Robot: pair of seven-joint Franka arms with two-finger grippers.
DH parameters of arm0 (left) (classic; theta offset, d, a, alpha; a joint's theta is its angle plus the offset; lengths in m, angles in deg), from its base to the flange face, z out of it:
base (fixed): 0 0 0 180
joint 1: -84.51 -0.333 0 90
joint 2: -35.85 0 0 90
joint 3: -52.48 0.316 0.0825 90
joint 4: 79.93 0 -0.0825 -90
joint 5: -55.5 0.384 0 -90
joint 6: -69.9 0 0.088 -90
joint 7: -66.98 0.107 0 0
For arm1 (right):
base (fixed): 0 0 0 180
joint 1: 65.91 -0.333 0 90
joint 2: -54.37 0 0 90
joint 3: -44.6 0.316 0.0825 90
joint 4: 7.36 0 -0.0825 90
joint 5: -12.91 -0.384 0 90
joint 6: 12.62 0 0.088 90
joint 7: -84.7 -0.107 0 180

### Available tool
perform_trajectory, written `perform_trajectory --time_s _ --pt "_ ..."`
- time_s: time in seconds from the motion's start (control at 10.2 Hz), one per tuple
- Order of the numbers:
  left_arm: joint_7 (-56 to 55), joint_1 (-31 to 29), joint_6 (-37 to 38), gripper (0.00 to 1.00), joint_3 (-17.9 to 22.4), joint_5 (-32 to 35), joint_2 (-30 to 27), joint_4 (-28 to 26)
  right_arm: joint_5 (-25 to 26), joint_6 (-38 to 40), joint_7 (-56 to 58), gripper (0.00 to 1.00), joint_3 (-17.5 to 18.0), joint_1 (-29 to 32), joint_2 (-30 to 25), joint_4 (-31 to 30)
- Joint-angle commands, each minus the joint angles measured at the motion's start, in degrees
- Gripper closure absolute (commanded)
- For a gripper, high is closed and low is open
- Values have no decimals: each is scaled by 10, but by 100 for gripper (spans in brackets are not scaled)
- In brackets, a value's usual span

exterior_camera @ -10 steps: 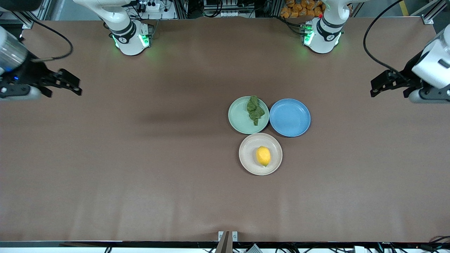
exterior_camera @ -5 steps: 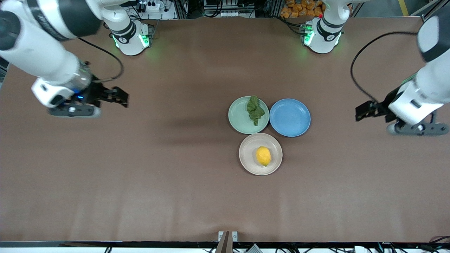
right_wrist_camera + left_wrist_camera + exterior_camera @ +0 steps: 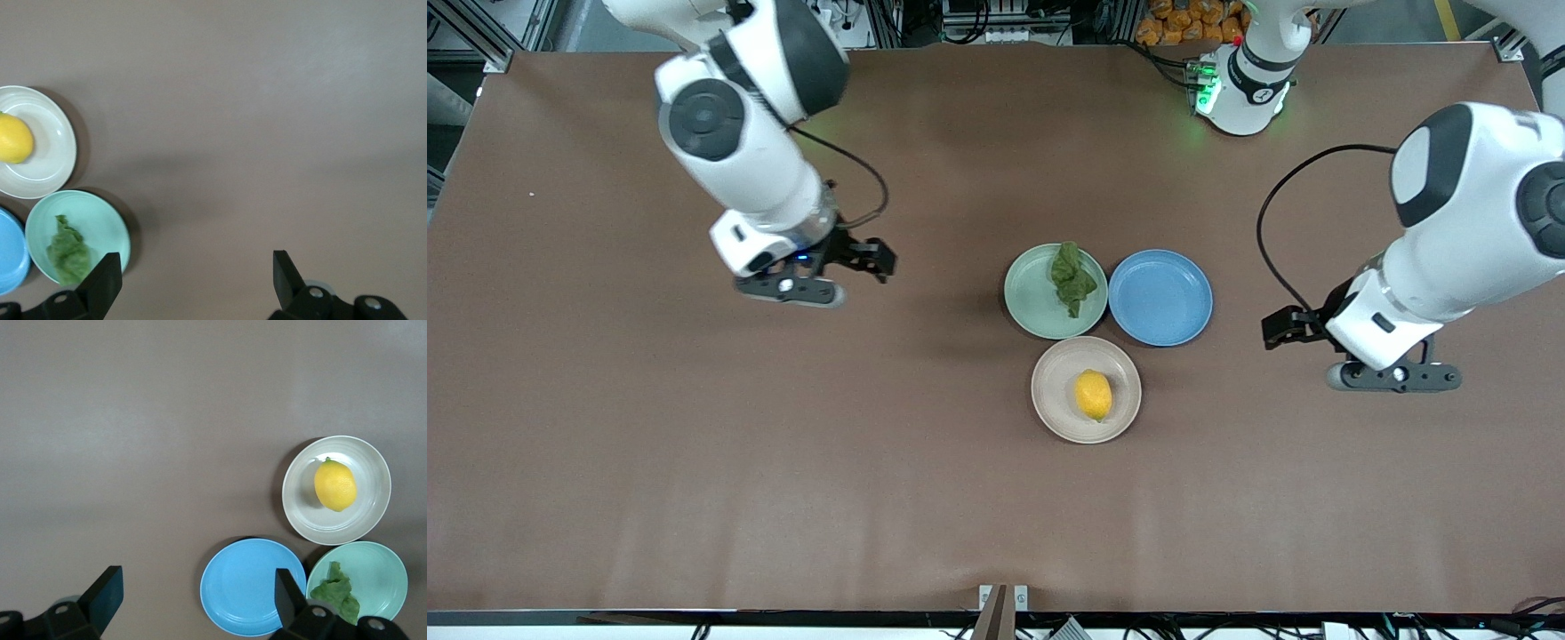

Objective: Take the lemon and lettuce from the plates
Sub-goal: 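Lower the right gripper to the lettuce while the left gripper reaches the lemon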

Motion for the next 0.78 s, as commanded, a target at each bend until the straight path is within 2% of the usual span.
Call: perform_trajectory --time_s 0.0,0.2,0.49,0.68 --pt "3 15 -13 0 2 -8 22 10 -6 -52 -106 0 -5 -60 39 10" --pt "-7 15 -59 0 2 -12 60 13 -5 -112 -198 0 -5 -120 78 10" --pt "-49 24 -152 0 2 -92 114 16 -4 -216 -344 0 -5 -184 139 17" --pt "-92 26 -209 0 2 -131 154 27 10 -242 -387 0 -5 -224 185 42"
